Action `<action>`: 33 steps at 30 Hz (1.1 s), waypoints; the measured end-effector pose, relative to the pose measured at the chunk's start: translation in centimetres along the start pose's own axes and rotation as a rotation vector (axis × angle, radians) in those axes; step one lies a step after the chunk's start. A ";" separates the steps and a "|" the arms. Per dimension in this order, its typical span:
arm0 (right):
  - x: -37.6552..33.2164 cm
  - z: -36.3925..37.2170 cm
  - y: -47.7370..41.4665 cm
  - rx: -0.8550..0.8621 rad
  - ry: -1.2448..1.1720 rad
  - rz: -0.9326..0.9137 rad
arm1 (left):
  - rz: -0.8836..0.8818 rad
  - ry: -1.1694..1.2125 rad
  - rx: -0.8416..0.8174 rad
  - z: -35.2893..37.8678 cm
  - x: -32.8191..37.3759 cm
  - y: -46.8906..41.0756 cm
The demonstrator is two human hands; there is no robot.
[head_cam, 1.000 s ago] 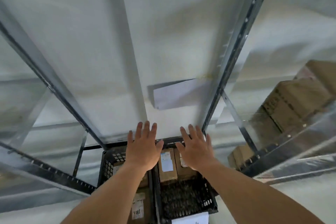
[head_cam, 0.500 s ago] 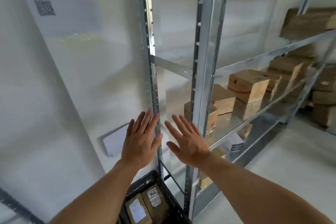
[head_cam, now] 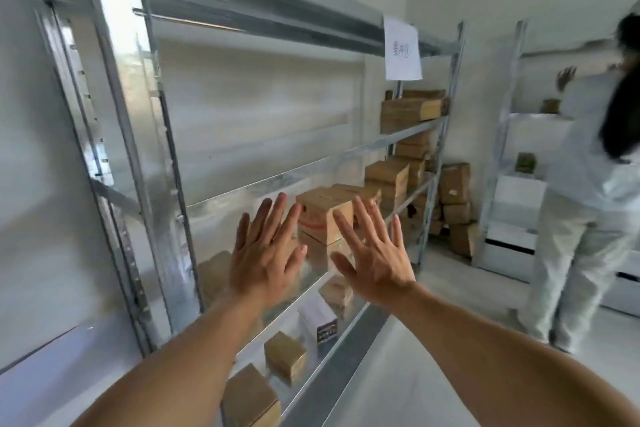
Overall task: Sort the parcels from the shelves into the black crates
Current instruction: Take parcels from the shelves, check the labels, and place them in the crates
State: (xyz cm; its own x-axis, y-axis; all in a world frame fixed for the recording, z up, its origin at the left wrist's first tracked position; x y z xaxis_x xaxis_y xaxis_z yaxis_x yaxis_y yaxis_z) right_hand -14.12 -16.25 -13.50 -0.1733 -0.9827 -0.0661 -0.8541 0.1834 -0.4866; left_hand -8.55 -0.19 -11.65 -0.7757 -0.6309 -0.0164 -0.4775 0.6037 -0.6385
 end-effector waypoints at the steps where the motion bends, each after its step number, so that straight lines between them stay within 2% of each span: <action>1: 2.7 -0.9 -0.3 0.016 0.013 0.027 | -0.011 -0.006 0.009 0.6 1.4 -1.9; 6: 15.1 -5.6 -1.6 0.075 0.073 0.143 | -0.023 -0.010 0.029 4.3 9.3 -11.2; 12: 26.3 -6.5 -4.6 0.085 0.089 0.310 | -0.083 -0.034 -0.032 10.6 15.3 -20.2; 22: 42.3 1.5 -16.2 -0.023 0.097 0.388 | -0.058 0.030 -0.155 27.1 19.5 -37.1; 27: 51.7 2.5 -24.4 -0.009 0.070 0.446 | -0.100 0.120 -0.129 33.0 21.0 -49.3; 33: 61.7 5.6 -32.4 -0.051 -0.008 0.485 | -0.192 0.238 -0.112 40.0 23.2 -59.6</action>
State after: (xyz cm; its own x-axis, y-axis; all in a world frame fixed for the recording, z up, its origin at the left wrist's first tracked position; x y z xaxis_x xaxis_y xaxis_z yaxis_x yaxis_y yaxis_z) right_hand 5.59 -82.93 -6.66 -0.5537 -0.7835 -0.2821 -0.6986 0.6214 -0.3545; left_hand 18.41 -70.30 -4.81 -0.7353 -0.6148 0.2852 -0.6568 0.5425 -0.5238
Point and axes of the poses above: each hand's wrist, its own y-axis away from the middle knuckle, its own z-axis out of the palm, x = y × z, the point moved 10 cm from there along -y, towards the middle knuckle, and after that the axes turned 6 degrees about z, right-handed, at the moved point
